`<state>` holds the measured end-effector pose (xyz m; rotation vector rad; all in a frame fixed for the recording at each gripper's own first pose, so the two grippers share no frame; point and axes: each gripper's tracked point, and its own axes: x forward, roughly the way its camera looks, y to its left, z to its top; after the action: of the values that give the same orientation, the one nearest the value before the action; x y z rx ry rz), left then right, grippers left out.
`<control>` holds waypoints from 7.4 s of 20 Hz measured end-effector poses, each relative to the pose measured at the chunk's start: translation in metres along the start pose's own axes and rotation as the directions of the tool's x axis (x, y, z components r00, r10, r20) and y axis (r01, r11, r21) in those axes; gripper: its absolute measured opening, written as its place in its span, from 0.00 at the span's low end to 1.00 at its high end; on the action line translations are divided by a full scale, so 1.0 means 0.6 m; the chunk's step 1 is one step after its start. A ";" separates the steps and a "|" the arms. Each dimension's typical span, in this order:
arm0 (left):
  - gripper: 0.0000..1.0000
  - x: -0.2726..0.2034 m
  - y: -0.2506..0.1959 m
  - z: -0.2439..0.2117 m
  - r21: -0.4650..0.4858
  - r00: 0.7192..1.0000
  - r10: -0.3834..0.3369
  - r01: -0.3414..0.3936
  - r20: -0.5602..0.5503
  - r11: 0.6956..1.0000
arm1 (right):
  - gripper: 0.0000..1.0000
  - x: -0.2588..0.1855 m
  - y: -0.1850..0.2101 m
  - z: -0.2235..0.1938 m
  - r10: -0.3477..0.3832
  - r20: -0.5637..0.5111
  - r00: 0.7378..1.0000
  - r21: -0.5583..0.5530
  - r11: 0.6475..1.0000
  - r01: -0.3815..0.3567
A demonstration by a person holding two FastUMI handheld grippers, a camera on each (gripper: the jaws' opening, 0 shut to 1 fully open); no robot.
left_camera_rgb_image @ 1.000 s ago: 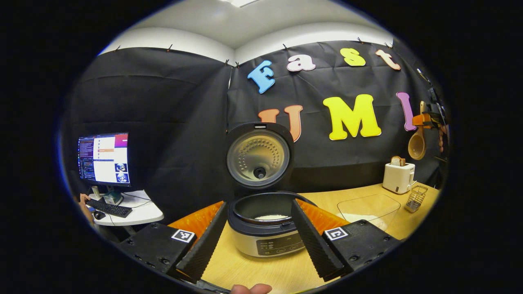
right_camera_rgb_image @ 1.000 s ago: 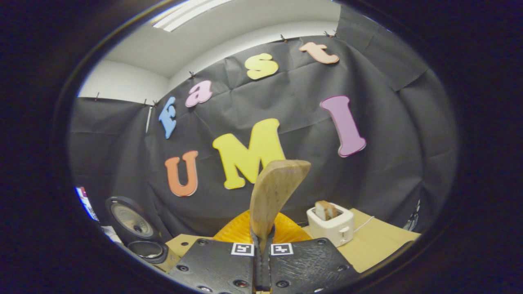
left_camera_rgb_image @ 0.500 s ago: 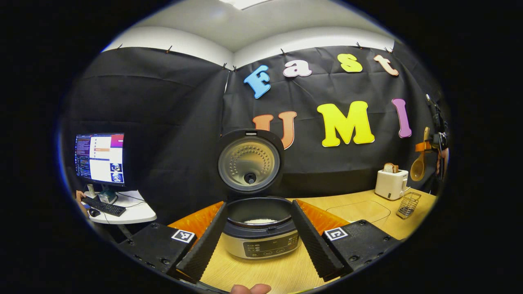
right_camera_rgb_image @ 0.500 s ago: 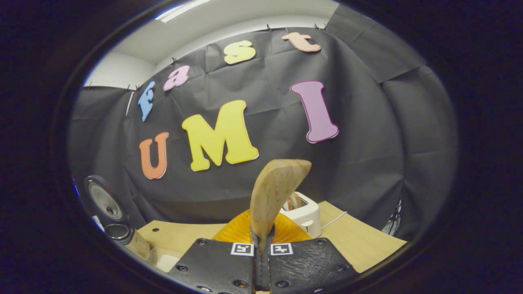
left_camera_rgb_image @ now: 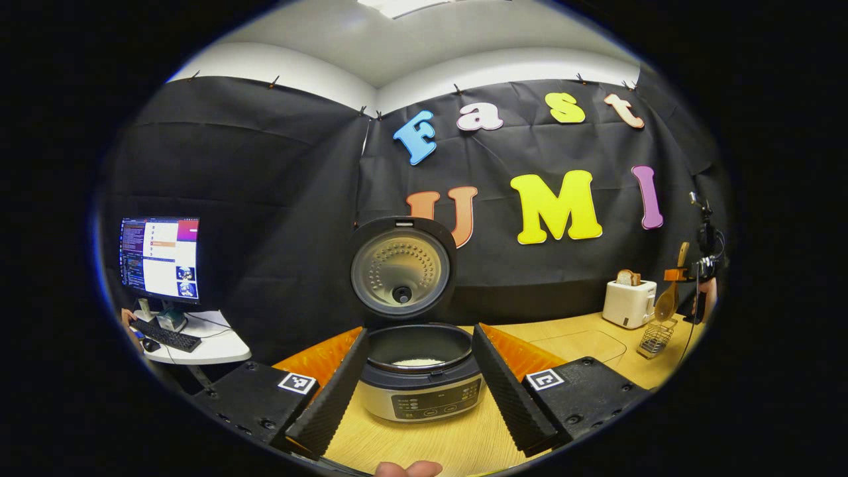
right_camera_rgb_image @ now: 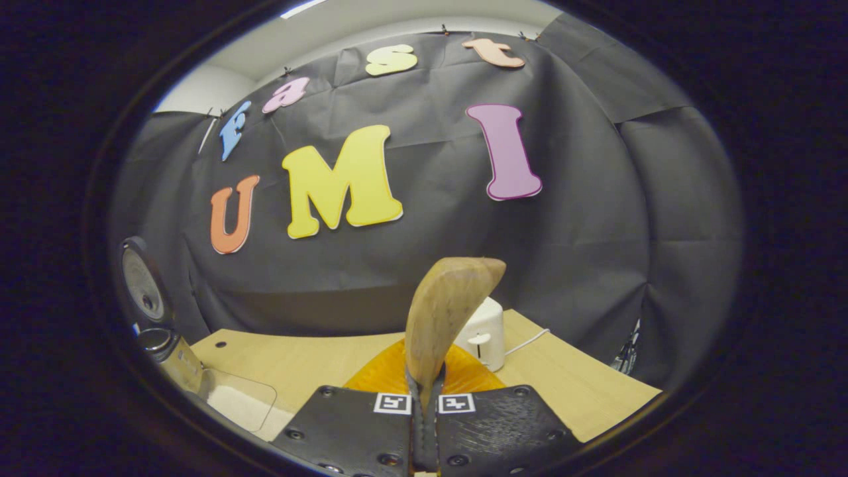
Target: Close the left gripper, press the button to open the rice cooker; take a wooden spoon from the chopstick holder with the right hand, scoop a spoonful of rice and pour it into the rice cooker, then put the wooden spoon back into the chopstick holder.
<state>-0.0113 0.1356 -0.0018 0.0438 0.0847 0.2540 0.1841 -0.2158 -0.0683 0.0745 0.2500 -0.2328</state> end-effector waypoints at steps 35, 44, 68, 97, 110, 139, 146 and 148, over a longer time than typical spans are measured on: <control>0.99 -0.003 -0.035 0.007 -0.077 0.999 -0.038 0.037 -0.004 0.996 | 0.94 -0.003 -0.075 -0.041 -0.058 -0.002 0.998 0.017 0.998 0.058; 1.00 0.018 -0.065 0.041 -0.125 0.999 -0.050 0.049 -0.004 0.991 | 0.96 -0.069 -0.109 0.068 -0.091 0.154 0.984 -0.011 0.995 0.094; 0.99 0.346 0.012 0.279 -0.022 0.992 0.066 -0.068 -0.104 0.997 | 0.95 -0.210 0.001 0.058 0.204 0.220 0.954 -0.057 0.979 -0.196; 1.00 0.387 0.056 0.156 -0.002 0.922 0.112 -0.121 -0.371 0.993 | 0.92 -0.225 0.058 -0.056 0.296 0.085 0.952 -0.014 0.955 -0.296; 0.99 0.227 0.002 0.007 -0.040 0.933 0.045 -0.063 -0.358 0.997 | 0.96 -0.295 0.091 -0.106 0.335 0.049 0.941 -0.047 0.942 -0.333; 0.97 0.173 -0.018 -0.109 0.052 0.985 0.120 -0.114 -0.125 0.992 | 0.95 -0.265 0.125 -0.163 0.340 -0.040 0.940 -0.020 0.940 -0.341; 0.96 0.174 -0.015 -0.111 0.047 0.987 0.118 -0.114 -0.106 0.992 | 0.96 -0.255 0.160 -0.173 0.360 -0.062 0.931 -0.036 0.931 -0.362; 0.95 0.176 -0.015 -0.109 0.036 0.988 0.121 -0.118 -0.099 0.992 | 0.95 -0.257 0.163 -0.170 0.356 -0.057 0.933 -0.044 0.933 -0.358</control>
<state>0.0868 0.1556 -0.0755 0.0662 0.1872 0.3749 0.0382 -0.0766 -0.1236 0.0715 0.2855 0.1393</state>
